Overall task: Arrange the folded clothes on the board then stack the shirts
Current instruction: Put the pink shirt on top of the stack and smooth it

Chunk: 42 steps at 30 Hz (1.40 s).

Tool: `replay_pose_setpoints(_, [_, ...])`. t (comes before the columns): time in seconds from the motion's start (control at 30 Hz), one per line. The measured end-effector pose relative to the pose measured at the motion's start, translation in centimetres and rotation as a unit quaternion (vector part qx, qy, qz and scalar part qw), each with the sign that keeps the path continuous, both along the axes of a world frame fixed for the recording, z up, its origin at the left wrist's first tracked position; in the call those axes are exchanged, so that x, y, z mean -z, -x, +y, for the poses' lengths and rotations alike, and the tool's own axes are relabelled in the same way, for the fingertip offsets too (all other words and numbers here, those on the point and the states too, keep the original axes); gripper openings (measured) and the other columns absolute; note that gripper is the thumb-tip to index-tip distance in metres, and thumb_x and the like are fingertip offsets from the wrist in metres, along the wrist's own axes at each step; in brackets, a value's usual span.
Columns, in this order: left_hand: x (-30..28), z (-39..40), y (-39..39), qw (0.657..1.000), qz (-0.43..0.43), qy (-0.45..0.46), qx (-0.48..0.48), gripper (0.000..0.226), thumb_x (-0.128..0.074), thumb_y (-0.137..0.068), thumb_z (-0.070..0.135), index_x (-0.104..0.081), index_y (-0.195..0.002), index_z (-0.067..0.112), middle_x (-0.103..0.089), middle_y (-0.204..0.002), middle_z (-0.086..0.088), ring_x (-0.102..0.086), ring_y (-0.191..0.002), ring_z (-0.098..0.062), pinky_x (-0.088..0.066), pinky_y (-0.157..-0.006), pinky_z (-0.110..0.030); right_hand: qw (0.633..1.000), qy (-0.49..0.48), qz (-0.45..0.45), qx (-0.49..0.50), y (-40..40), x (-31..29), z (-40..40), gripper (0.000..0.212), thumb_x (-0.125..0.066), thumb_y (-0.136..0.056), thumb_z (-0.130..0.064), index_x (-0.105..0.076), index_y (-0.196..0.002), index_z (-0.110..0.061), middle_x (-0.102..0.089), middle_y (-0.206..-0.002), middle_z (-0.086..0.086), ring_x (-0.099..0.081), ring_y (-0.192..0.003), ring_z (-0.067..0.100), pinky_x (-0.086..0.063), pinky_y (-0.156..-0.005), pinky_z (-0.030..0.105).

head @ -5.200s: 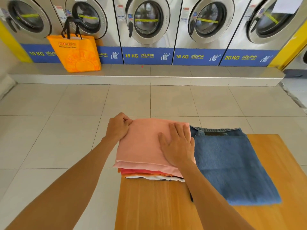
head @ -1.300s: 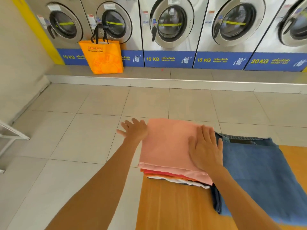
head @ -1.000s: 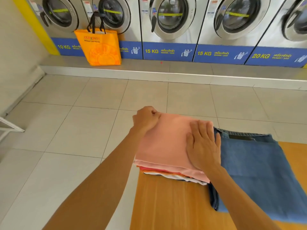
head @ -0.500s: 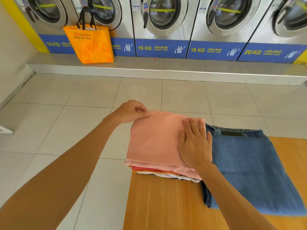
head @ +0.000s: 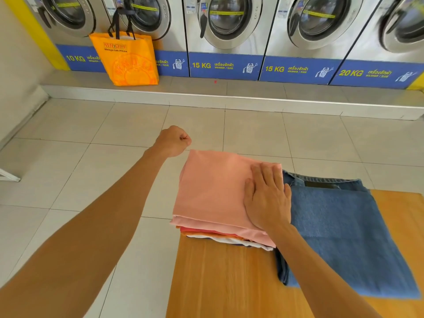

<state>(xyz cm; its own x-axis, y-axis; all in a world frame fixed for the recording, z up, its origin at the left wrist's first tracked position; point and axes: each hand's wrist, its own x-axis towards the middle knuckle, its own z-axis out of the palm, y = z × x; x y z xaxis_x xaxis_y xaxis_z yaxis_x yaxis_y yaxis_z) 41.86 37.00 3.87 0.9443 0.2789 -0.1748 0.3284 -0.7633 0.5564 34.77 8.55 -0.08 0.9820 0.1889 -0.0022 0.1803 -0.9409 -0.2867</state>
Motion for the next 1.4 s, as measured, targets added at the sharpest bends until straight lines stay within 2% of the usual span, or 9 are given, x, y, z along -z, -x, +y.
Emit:
replay_pose_setpoints(0.1, [-1.2,-2.4,-0.6,0.998,-0.024,-0.010,0.053,0.030,-0.047,-0.097,0.026,-0.076,-0.101,0.019,-0.072,-0.111,0.002,-0.063,-0.106,-0.023,-0.050,-0.094,-0.038,1.000,0.001,0.001,0.004,0.0,0.1,0.2,0.062,-0.010,-0.100,-0.049,-0.024,-0.156,-0.026,-0.018,-0.166,-0.003,0.002,-0.155,0.026,-0.019,-0.119,0.059])
replay_pose_setpoints(0.2, [-2.7,-6.5,-1.2,0.983,0.062,-0.024,0.172,0.037,-0.046,-0.096,0.042,-0.068,-0.078,0.018,-0.066,-0.082,0.003,-0.061,-0.083,-0.023,-0.047,-0.073,-0.032,1.000,-0.008,-0.001,0.008,0.1,0.0,0.3,0.061,-0.011,-0.100,-0.048,-0.028,-0.154,-0.026,-0.021,-0.165,-0.003,-0.001,-0.155,0.026,-0.023,-0.118,0.059])
replay_pose_setpoints(0.3, [-2.1,-8.8,-1.7,0.957,0.135,-0.093,0.237,0.046,-0.050,-0.092,0.057,-0.065,-0.081,0.015,-0.065,-0.085,0.001,-0.060,-0.079,-0.020,-0.048,-0.071,-0.035,1.000,-0.008,-0.003,0.011,0.0,-0.2,0.1,0.058,-0.012,-0.100,-0.048,-0.030,-0.152,-0.027,-0.024,-0.163,-0.003,-0.006,-0.155,0.027,-0.027,-0.115,0.057])
replay_pose_setpoints(0.67, [2.2,-7.7,-1.2,0.997,-0.037,-0.064,0.033,0.061,-0.050,-0.092,0.060,-0.037,-0.049,0.018,-0.042,-0.046,0.003,-0.047,-0.049,-0.020,-0.037,-0.053,-0.029,1.000,-0.007,0.010,0.015,0.2,-0.2,0.3,0.058,-0.013,-0.101,-0.045,-0.025,-0.155,-0.028,-0.017,-0.166,-0.002,0.000,-0.155,0.026,-0.019,-0.119,0.058])
replay_pose_setpoints(0.83, [2.0,-7.1,-0.9,0.972,-0.127,-0.171,-0.100,0.049,-0.028,-0.104,0.038,-0.064,-0.081,0.013,-0.070,-0.075,-0.002,-0.064,-0.074,-0.029,-0.042,-0.089,-0.042,1.000,-0.008,0.016,0.024,0.3,-0.1,0.6,0.058,-0.013,-0.102,-0.044,-0.023,-0.156,-0.025,-0.016,-0.166,0.000,0.002,-0.155,0.028,-0.017,-0.119,0.059])
replay_pose_setpoints(0.93, [0.3,-10.8,1.3,0.955,-0.259,-0.148,0.010,0.032,-0.036,-0.101,0.018,-0.067,-0.107,0.017,-0.073,-0.102,-0.001,-0.065,-0.103,-0.026,-0.033,-0.111,-0.051,0.999,-0.021,0.007,0.025,0.3,-0.1,0.6,0.057,-0.015,-0.103,-0.042,-0.027,-0.155,-0.024,-0.022,-0.164,-0.001,0.001,-0.155,0.028,-0.012,-0.121,0.057])
replay_pose_setpoints(1.07, [3.1,-14.1,8.1,0.973,-0.100,-0.156,0.137,0.046,-0.022,-0.105,0.040,-0.040,-0.147,0.034,-0.022,-0.163,0.004,-0.012,-0.152,-0.018,-0.006,-0.123,-0.046,0.998,-0.062,0.017,0.002,0.0,0.1,-0.4,0.056,-0.017,-0.105,-0.041,-0.026,-0.157,-0.024,-0.019,-0.166,-0.004,0.005,-0.155,0.023,-0.005,-0.125,0.049])
replay_pose_setpoints(1.23, [5.2,-11.1,9.9,0.992,-0.025,-0.125,0.025,0.055,-0.009,-0.103,0.051,-0.002,-0.156,0.038,0.004,-0.166,0.006,0.006,-0.153,-0.017,0.000,-0.120,-0.058,0.992,-0.116,0.042,-0.004,-0.7,0.3,-1.9,0.053,-0.021,-0.106,-0.038,-0.022,-0.158,-0.027,-0.016,-0.166,-0.011,0.001,-0.155,0.013,0.000,-0.124,0.052])
replay_pose_setpoints(1.4, [5.6,-10.3,11.5,0.996,0.020,-0.056,-0.064,0.060,-0.004,-0.100,0.053,0.009,-0.156,0.035,0.011,-0.166,0.005,0.007,-0.153,-0.023,-0.001,-0.119,-0.061,0.994,-0.098,0.046,0.016,-0.3,0.5,-0.8,0.062,-0.011,-0.103,-0.049,-0.014,-0.159,-0.024,-0.008,-0.167,-0.009,0.006,-0.155,0.014,0.006,-0.123,0.054])
